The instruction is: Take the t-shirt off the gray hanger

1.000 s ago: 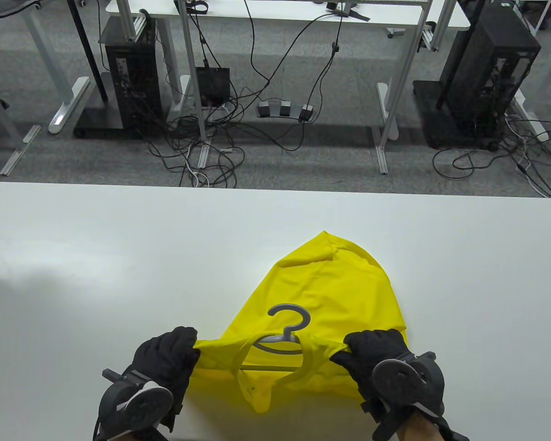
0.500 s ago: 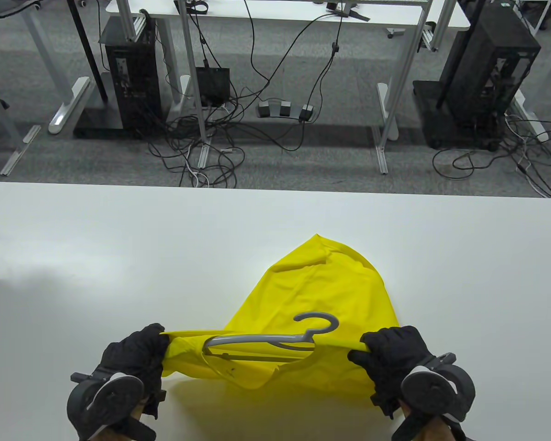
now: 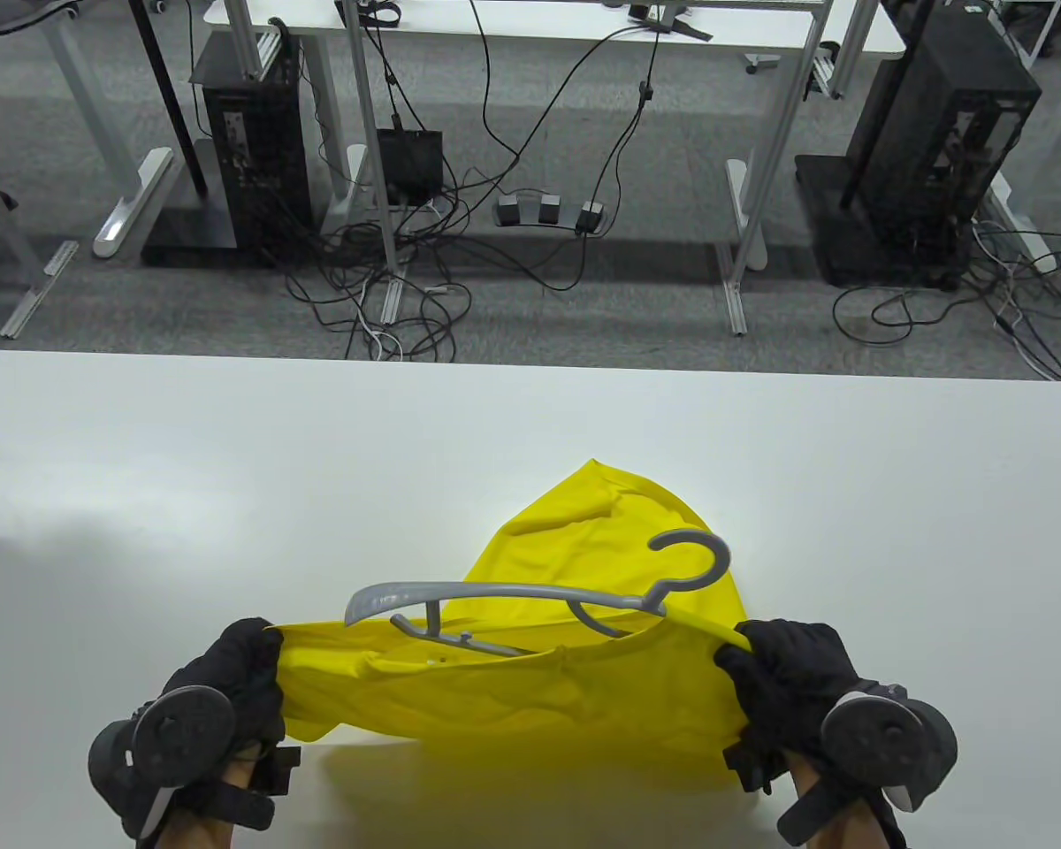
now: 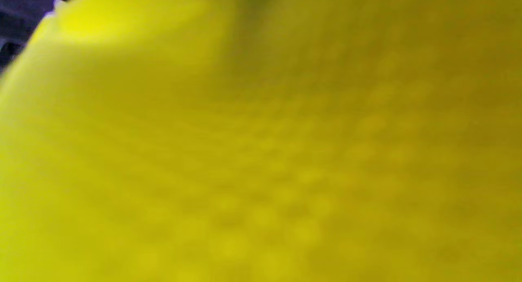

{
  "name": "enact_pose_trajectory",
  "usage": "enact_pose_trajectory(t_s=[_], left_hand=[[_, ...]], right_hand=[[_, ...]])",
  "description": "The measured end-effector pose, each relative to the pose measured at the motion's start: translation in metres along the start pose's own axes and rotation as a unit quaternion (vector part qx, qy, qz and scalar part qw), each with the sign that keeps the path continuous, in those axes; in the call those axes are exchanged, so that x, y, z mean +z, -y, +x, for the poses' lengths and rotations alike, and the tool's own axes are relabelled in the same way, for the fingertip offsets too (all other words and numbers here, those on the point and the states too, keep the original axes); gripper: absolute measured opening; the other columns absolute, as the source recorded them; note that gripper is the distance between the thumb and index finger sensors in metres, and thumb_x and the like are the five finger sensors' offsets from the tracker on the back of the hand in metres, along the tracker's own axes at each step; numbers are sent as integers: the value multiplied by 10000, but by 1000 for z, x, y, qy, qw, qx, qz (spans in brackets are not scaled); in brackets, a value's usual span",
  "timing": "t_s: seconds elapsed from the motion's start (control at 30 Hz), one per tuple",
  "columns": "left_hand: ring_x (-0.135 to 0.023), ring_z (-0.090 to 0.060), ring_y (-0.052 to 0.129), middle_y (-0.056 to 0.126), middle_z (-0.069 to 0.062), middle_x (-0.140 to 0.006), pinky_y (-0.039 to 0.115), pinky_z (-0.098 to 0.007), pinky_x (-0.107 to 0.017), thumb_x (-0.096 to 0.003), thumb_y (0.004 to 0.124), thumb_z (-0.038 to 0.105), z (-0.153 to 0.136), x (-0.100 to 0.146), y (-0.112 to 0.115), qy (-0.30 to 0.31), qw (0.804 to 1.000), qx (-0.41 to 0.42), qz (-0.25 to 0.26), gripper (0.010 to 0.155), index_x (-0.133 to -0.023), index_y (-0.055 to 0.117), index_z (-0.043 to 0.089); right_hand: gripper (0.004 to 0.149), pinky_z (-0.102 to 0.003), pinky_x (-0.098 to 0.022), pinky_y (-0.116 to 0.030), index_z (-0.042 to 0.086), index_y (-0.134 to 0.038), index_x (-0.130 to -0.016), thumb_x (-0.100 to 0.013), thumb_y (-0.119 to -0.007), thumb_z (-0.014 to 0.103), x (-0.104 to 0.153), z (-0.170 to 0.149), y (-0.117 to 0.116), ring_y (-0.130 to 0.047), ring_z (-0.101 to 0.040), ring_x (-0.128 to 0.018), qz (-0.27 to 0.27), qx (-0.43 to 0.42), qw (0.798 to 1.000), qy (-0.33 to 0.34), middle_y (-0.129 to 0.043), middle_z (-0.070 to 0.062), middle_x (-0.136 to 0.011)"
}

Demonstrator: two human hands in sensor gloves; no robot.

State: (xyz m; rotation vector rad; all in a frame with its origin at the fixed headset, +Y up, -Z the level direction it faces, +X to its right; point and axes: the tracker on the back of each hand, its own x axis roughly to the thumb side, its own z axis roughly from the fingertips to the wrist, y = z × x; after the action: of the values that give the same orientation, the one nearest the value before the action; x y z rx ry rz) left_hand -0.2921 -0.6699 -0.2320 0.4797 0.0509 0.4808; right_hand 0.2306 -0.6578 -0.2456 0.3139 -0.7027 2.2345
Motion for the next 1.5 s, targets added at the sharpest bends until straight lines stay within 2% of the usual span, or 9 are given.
enact_pose_trajectory(t_s=[0.1, 0.2, 0.4, 0.57, 0.77, 1.0, 1.2, 1.33, 1.5], left_hand=[[-113, -139, 981, 967, -92, -377, 863, -499, -281, -442, 681, 390, 9, 5, 10, 28, 998, -55, -29, 467, -704, 871, 53], [-151, -149, 985, 962, -94, -412, 854, -503, -316, -462, 678, 397, 35, 14, 23, 132, 985, -86, -64, 466, -732, 854, 60], [-339, -243, 1012, 941, -139, -584, 793, -549, -462, -491, 676, 440, 81, 34, 37, 256, 957, -108, -88, 523, -859, 792, 86], [-390, -290, 1012, 937, -154, -625, 767, -564, -491, -482, 664, 510, 81, 40, 28, 287, 952, -86, -55, 603, -890, 779, 81], [-791, -318, 846, 638, -129, -994, 621, -577, -653, -506, 638, 475, 78, 47, 18, 353, 933, -60, 25, 631, -1043, 522, 164], [-1041, -393, 515, 241, -192, -1121, 464, -612, -732, -517, 643, 476, 82, 43, 29, 292, 945, -147, 8, 797, -1097, 223, 124], [-965, -388, 736, 534, -185, -1097, 594, -611, -689, -507, 687, 448, 66, 32, 42, 220, 962, -130, -94, 746, -1103, 357, 146], [-787, -341, 978, 817, -169, -948, 771, -577, -576, -498, 715, 383, 61, 29, 41, 213, 966, -125, -79, 582, -1011, 661, 113], [-713, -329, 1033, 882, -161, -883, 833, -563, -491, -470, 736, 364, 63, 30, 36, 210, 967, -144, -34, 536, -947, 750, 121]], right_hand=[[484, -517, -362, -752, 189, -887, -548, -375, -647, 572, 2, 5, -4, -912, -192, -218, -12, 26, 1000, 8, -902, -28, -339], [482, -525, -361, -741, 181, -883, -558, -388, -652, 568, 3, 14, -6, -908, -200, -226, -26, 10, 1000, 1, -898, -37, -348], [479, -537, -368, -725, 169, -873, -592, -411, -657, 556, 5, 22, -24, -904, -214, -244, 29, 85, 996, 27, -896, -52, -368], [483, -543, -371, -719, 161, -870, -606, -417, -657, 551, 5, 23, -31, -904, -222, -250, 52, 112, 992, 21, -896, -62, -377], [490, -548, -371, -716, 156, -869, -622, -420, -656, 547, 5, 25, -37, -903, -231, -254, 75, 151, 985, 21, -898, -72, -383], [529, -547, -370, -720, 158, -872, -629, -410, -621, 570, 8, 43, -48, -906, -231, -251, 102, 177, 977, 65, -902, -72, -380], [544, -533, -359, -736, 174, -884, -598, -396, -621, 604, 16, 69, -56, -911, -216, -235, 107, 179, 970, 122, -907, -55, -356], [558, -526, -351, -746, 178, -892, -582, -392, -614, 622, 21, 81, -61, -916, -211, -223, 102, 190, 965, 148, -910, -50, -345], [588, -539, -373, -751, 158, -926, -577, -434, -573, 606, 21, 81, -57, -946, -245, -242, 79, 168, 973, 138, -949, -90, -354]])
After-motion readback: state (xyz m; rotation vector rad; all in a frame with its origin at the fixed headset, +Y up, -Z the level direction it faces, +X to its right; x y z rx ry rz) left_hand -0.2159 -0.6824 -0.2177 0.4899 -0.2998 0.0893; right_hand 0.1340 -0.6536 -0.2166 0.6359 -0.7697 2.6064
